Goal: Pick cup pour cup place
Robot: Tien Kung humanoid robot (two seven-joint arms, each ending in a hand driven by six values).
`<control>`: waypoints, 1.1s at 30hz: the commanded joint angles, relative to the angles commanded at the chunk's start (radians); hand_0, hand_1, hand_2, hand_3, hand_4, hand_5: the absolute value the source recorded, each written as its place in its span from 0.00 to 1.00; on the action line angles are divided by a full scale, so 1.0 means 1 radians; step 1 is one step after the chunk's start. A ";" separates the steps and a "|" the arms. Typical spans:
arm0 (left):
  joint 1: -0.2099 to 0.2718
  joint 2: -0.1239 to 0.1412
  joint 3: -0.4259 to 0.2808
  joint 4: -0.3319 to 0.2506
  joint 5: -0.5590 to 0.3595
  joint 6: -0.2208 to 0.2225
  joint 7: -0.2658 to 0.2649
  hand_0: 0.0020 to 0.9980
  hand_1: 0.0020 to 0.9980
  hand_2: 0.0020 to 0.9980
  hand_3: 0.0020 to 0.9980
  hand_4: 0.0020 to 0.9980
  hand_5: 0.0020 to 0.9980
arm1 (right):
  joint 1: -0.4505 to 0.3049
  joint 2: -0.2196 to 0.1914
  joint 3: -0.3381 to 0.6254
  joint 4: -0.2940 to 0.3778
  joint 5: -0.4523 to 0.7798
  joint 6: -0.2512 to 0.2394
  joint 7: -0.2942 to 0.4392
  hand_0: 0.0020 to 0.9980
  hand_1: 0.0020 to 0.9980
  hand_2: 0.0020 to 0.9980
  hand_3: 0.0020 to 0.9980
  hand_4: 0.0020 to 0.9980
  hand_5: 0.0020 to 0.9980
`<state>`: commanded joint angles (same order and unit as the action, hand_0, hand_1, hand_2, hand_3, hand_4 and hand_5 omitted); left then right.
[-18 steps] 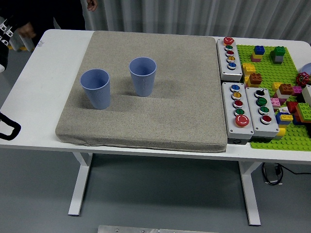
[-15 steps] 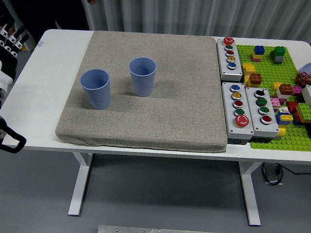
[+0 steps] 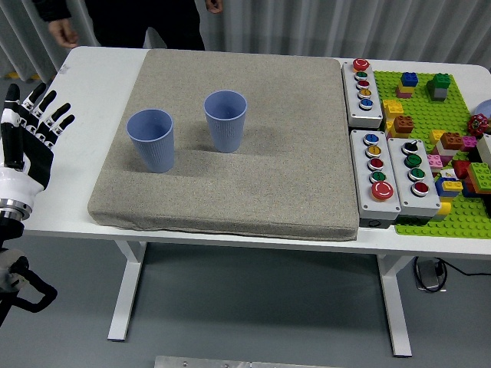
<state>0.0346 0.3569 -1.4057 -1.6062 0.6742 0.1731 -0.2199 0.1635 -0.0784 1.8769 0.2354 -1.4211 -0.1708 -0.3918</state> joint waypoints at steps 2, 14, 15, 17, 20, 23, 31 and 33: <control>0.019 -0.006 0.010 -0.007 0.017 0.007 -0.003 0.81 0.83 0.94 0.92 0.83 1.00 | -0.004 0.001 -0.003 0.000 0.001 -0.001 -0.001 0.69 0.66 0.61 0.62 0.04 0.46; 0.029 -0.065 0.112 0.095 0.312 0.138 -0.034 0.84 0.87 1.00 1.00 0.98 0.62 | -0.014 0.006 -0.016 0.001 0.007 -0.006 -0.003 0.69 0.66 0.61 0.62 0.03 0.47; 0.024 -0.068 0.114 0.112 0.341 0.123 -0.025 0.84 0.87 1.00 1.00 0.98 0.62 | -0.014 0.006 -0.017 0.001 0.008 -0.006 -0.003 0.69 0.66 0.61 0.62 0.03 0.47; 0.015 -0.072 0.119 0.139 0.393 0.088 -0.008 0.84 0.87 1.00 1.00 0.98 0.62 | -0.013 0.007 -0.019 0.001 0.010 -0.007 -0.004 0.69 0.66 0.61 0.62 0.03 0.47; 0.000 -0.079 0.126 0.165 0.477 0.040 0.015 0.90 0.94 1.00 1.00 1.00 0.55 | -0.011 0.008 -0.021 0.001 0.014 -0.008 -0.004 0.69 0.66 0.61 0.62 0.02 0.46; -0.007 -0.083 0.129 0.173 0.525 0.013 0.025 0.90 0.94 1.00 1.00 1.00 0.55 | -0.010 0.007 -0.022 0.001 0.017 -0.008 -0.003 0.69 0.66 0.61 0.62 0.02 0.46; -0.025 -0.089 0.138 0.194 0.583 -0.029 0.038 0.93 0.97 1.00 1.00 1.00 0.38 | -0.006 0.006 -0.025 0.000 0.026 -0.008 0.002 0.69 0.66 0.61 0.62 0.02 0.46; -0.035 -0.092 0.138 0.208 0.578 -0.029 0.038 0.94 0.98 1.00 1.00 1.00 0.43 | -0.005 0.006 -0.026 0.000 0.027 -0.008 0.002 0.69 0.66 0.61 0.62 0.01 0.46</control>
<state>-0.0008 0.2651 -1.2676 -1.3987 1.2521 0.1438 -0.1819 0.1588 -0.0726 1.8510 0.2350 -1.3941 -0.1791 -0.3902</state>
